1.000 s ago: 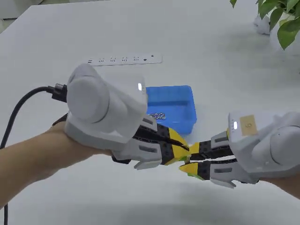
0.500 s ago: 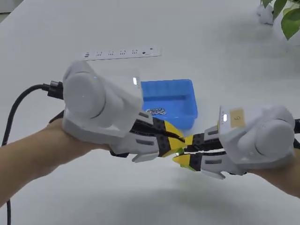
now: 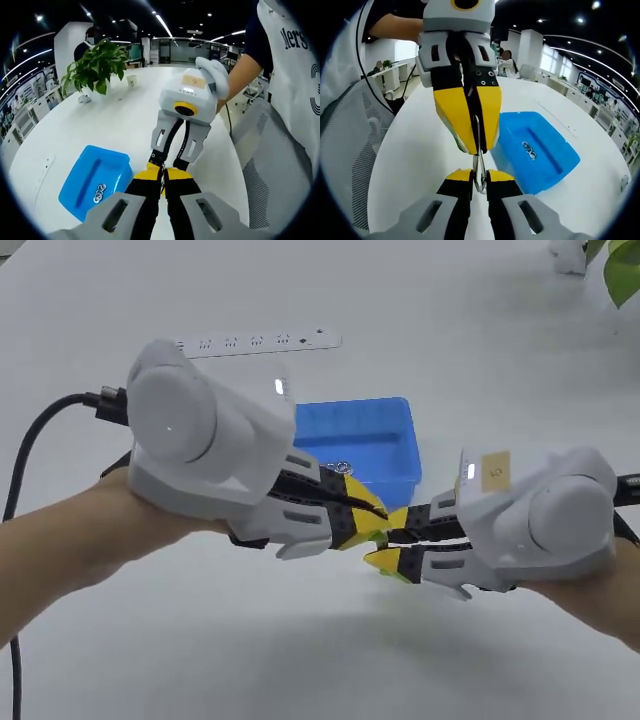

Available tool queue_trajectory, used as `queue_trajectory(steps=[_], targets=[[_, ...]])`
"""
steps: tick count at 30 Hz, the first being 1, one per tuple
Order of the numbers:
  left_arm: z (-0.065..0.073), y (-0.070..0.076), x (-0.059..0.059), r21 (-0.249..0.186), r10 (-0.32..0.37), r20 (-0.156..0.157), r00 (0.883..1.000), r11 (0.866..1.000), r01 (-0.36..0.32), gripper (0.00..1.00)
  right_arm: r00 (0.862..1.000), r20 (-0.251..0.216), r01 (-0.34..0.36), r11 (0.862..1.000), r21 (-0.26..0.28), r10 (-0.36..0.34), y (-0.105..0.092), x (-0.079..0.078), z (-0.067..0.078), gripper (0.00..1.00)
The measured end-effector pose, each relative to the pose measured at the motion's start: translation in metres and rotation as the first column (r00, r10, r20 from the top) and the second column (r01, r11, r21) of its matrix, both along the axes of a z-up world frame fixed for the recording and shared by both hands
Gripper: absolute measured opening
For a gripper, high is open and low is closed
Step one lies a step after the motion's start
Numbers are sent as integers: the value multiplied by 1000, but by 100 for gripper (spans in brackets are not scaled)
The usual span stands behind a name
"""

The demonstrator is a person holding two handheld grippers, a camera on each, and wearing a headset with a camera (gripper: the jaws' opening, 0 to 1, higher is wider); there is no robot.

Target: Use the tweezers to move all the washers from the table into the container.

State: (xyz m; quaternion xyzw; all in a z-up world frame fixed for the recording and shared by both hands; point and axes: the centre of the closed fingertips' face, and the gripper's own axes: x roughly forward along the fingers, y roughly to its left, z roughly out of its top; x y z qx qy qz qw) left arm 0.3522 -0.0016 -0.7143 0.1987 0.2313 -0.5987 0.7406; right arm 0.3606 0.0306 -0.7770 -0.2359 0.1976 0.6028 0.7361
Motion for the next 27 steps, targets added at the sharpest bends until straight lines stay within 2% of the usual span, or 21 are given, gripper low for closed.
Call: queue_trajectory(steps=[17, 27], targets=[[-3, 0, 1, 11, -3, 11, 1000, 1000, 3, 6, 1000, -8, 2, 1000, -9, -2, 1, 1, -3, 12], [-4, -5, 1, -6, 5, -8, 1000, 1000, -5, 6, 1000, -10, -8, 999, -33, 8, -1, 0, -8, 11]])
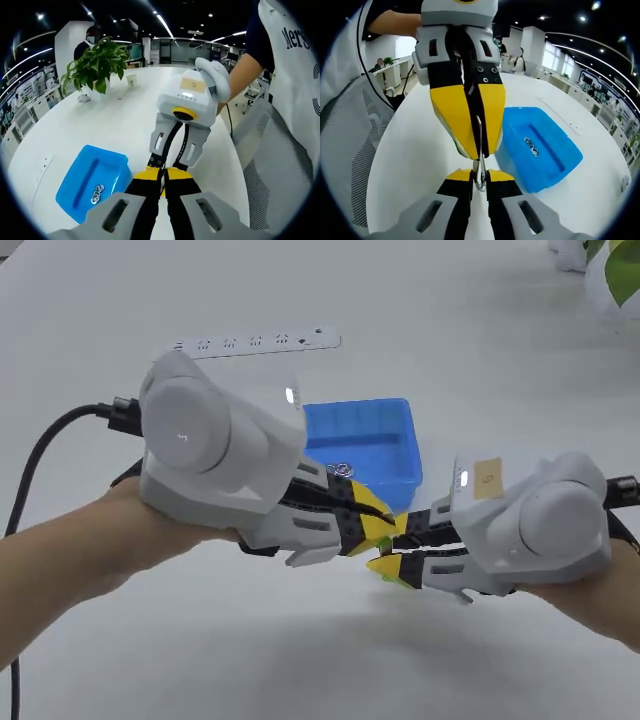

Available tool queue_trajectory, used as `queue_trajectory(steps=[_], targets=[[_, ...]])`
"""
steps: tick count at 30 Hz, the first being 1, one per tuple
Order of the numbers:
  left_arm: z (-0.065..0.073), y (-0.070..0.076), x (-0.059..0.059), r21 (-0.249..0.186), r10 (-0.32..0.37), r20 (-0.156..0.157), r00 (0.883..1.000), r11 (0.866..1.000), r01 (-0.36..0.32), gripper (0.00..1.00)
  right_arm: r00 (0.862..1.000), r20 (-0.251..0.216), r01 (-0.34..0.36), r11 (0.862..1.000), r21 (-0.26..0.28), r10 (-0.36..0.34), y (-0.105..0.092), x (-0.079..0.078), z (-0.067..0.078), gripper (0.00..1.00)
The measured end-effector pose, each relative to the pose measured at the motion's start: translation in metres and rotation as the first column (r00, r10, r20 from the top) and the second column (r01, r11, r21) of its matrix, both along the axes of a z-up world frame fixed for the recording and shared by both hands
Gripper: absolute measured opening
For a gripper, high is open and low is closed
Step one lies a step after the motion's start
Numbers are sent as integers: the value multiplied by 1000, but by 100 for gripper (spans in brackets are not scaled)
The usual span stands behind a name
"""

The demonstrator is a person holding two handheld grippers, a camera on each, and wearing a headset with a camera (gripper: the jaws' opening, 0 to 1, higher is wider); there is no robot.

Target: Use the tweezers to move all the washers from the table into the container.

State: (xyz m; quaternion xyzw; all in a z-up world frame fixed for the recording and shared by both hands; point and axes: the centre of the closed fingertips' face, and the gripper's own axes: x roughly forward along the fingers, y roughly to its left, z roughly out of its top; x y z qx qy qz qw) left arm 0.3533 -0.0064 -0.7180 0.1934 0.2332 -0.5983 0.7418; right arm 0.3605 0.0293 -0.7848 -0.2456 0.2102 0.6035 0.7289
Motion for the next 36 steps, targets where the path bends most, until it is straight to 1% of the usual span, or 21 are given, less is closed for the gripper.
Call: queue_trajectory(steps=[2, 3, 5, 7, 8, 12, 13, 15, 18, 20, 23, 24, 28, 33, 36], targets=[[0, 1, 0, -3, 1, -6, 1000, 1000, -1, 6, 1000, 3, -4, 1000, 3, 4, 0, 0, 0, 11], [0, 1, 0, -3, 2, -9, 1000, 1000, -2, 6, 1000, -5, -3, 1000, 7, 3, 0, 0, 0, 11], [-1, 2, 0, 3, 1, -6, 1000, 1000, -1, 6, 1000, -9, -4, 1000, 8, 4, 1, 0, 0, 11], [-1, 4, 0, 2, 6, -15, 1000, 1000, -5, 6, 1000, -6, -12, 1000, 2, 12, 2, -1, 0, 11], [0, 6, 0, 0, 10, -23, 1000, 1000, -10, 6, 1000, -17, -17, 1000, 5, 17, 3, -3, 0, 11], [7, 11, -2, -9, 16, -27, 1000, 1000, -17, 6, 1000, -17, -21, 1000, 21, 21, 6, -4, 7, 11], [11, 12, -2, -16, 22, -23, 1000, 1000, -22, 6, 1000, -18, -19, 999, 33, 19, 7, -4, 12, 11], [19, 16, -1, -22, 24, -13, 1000, 999, -24, 6, 1000, -12, -23, 999, 36, 24, 9, -3, 20, 11], [29, 21, 0, -33, 31, -3, 1000, 999, -31, 6, 999, 13, -41, 999, 29, 41, 12, -2, 30, 11], [34, 26, 2, -33, 55, -9, 998, 998, -55, 6, 998, 42, -57, 998, 15, 56, 14, 0, 36, 11], [41, 32, 3, -28, 55, 6, 998, 998, -55, 6, 998, 39, -49, 998, 30, 47, 16, 1, 43, 11], [44, 33, 2, -27, 55, 8, 998, 998, -55, 6, 998, 45, -49, 998, 31, 48, 18, 1, 46, 11], [51, 36, 1, -22, 45, 26, 999, 999, -44, 6, 996, 63, -58, 998, 27, 56, 22, 1, 54, 11], [60, 37, 4, -22, 40, 48, 998, 999, -39, 6, 995, 81, -68, 997, 24, 66, 26, 6, 61, 11], [65, 37, 8, -27, 36, 74, 997, 999, -34, 6, 994, 87, -69, 997, 34, 66, 28, 10, 66, 11]])
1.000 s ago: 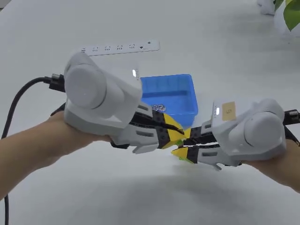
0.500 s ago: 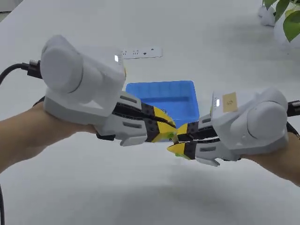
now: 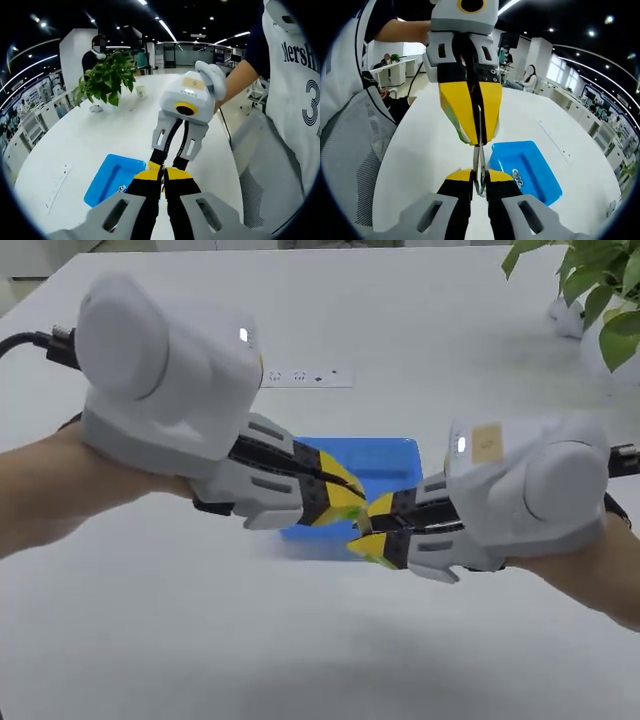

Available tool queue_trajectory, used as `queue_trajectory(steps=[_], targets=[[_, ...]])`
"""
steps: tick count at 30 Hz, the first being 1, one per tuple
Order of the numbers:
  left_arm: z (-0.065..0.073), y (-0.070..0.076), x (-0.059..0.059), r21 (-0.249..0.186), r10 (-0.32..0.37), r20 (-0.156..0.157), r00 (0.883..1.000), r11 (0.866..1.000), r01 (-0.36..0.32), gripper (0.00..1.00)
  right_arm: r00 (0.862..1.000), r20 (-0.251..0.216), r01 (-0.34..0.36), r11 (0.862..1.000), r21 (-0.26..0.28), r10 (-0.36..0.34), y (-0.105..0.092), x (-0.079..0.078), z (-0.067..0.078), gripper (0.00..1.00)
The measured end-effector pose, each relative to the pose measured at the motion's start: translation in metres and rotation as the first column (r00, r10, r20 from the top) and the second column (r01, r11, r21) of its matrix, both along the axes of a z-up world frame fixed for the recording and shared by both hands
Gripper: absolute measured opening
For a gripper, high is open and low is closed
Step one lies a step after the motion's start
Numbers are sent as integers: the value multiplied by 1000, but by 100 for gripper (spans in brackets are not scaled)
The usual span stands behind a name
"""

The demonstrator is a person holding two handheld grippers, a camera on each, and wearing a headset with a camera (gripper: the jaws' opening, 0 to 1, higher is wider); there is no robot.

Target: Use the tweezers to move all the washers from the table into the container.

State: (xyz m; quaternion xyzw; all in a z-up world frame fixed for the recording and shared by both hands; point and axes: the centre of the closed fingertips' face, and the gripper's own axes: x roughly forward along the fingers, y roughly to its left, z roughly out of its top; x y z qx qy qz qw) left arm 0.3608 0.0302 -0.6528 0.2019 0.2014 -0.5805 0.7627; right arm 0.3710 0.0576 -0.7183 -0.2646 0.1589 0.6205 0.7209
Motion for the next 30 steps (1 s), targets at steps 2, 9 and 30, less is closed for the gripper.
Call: queue_trajectory(steps=[2, 9, 30], targets=[[3, 0, 2, -5, -1, 7, 1000, 1000, 1, 6, 1000, -1, -5, 1000, 10, 5, 2, 2, 3, 11], [15, 1, 13, -30, -5, 47, 999, 1000, 7, 6, 999, 32, -22, 999, 23, 21, 4, 15, 16, 10], [4, 14, 77, -21, 57, 120, 991, 998, -55, 6, 999, 50, 15, 999, 38, -17, 27, 79, 5, 10]])
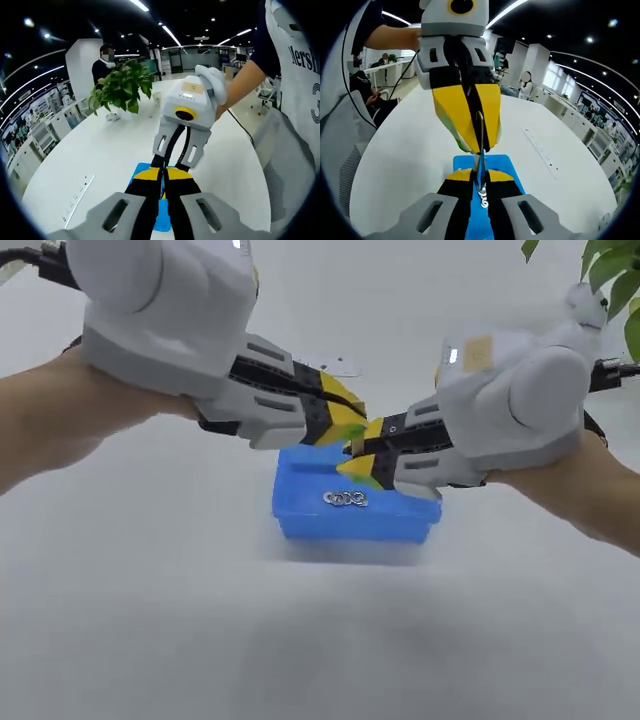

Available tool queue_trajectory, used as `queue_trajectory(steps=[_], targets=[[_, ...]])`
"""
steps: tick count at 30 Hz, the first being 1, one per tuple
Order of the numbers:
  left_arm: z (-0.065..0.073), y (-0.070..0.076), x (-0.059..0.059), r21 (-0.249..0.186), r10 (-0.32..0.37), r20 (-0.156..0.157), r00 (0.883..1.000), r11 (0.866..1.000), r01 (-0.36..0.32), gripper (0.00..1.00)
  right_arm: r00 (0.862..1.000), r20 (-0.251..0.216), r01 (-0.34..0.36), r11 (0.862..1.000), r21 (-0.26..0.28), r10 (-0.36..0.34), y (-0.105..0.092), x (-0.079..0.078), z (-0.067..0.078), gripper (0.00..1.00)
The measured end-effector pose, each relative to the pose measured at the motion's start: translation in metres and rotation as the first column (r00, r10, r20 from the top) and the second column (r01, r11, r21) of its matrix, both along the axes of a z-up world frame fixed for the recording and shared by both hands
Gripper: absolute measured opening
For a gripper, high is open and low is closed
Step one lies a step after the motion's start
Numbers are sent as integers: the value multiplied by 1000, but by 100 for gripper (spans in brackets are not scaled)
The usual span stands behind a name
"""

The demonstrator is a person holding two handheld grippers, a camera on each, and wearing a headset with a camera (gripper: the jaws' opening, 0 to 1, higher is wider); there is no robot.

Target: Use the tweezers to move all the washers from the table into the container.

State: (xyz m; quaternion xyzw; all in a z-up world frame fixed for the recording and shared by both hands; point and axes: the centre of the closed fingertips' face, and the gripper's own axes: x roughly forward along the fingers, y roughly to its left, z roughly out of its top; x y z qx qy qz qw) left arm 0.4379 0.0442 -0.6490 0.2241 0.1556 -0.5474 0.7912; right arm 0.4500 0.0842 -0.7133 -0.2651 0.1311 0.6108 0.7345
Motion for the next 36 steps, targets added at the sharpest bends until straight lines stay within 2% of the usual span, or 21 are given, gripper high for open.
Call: queue_trajectory(steps=[3, 6, 7, 10, 11, 13, 14, 18, 20, 22, 23, 33, 36], targets=[[-11, 3, 5, 16, 2, -1, 1000, 1000, -2, 6, 1000, -27, 12, 1000, -1, -12, 3, 5, -11, 11], [-23, 6, 10, 22, 10, -24, 1000, 1000, -9, 6, 999, -38, 8, 1000, -22, -9, 6, 7, -23, 11], [-27, 7, 10, 20, 18, -42, 999, 1000, -17, 6, 999, -46, 10, 1000, -28, -12, 8, 8, -28, 11], [-35, 9, 12, 2, 42, -63, 997, 999, -42, 6, 998, -55, 17, 999, -41, -19, 10, 12, -37, 11], [-36, 10, 14, 0, 48, -60, 997, 999, -48, 6, 998, -59, 19, 999, -42, -22, 11, 13, -39, 11], [-41, 12, 15, -5, 57, -80, 995, 998, -58, 6, 997, -67, 22, 999, -45, -25, 12, 15, -44, 11], [-44, 14, 17, -1, 65, -77, 995, 998, -65, 6, 997, -76, 25, 999, -48, -28, 13, 16, -47, 11], [-47, 14, 21, -21, 80, -105, 991, 996, -83, 6, 995, -92, 31, 998, -48, -36, 15, 17, -51, 11], [-49, 14, 25, -21, 91, -92, 992, 995, -94, 6, 995, -93, 41, 998, -51, -46, 15, 19, -52, 11], [-50, 14, 28, -39, 95, -111, 989, 994, -100, 6, 994, -98, 47, 998, -50, -52, 14, 20, -53, 11], [-51, 14, 29, -39, 97, -108, 989, 994, -102, 6, 993, -104, 50, 998, -49, -55, 14, 21, -54, 11], [-57, 12, 27, -49, 83, -139, 987, 995, -90, 6, 992, -109, 50, 997, -64, -57, 10, 19, -60, 11], [-57, 13, 27, -46, 76, -138, 988, 996, -83, 6, 992, -112, 48, 997, -68, -55, 10, 19, -60, 12]])
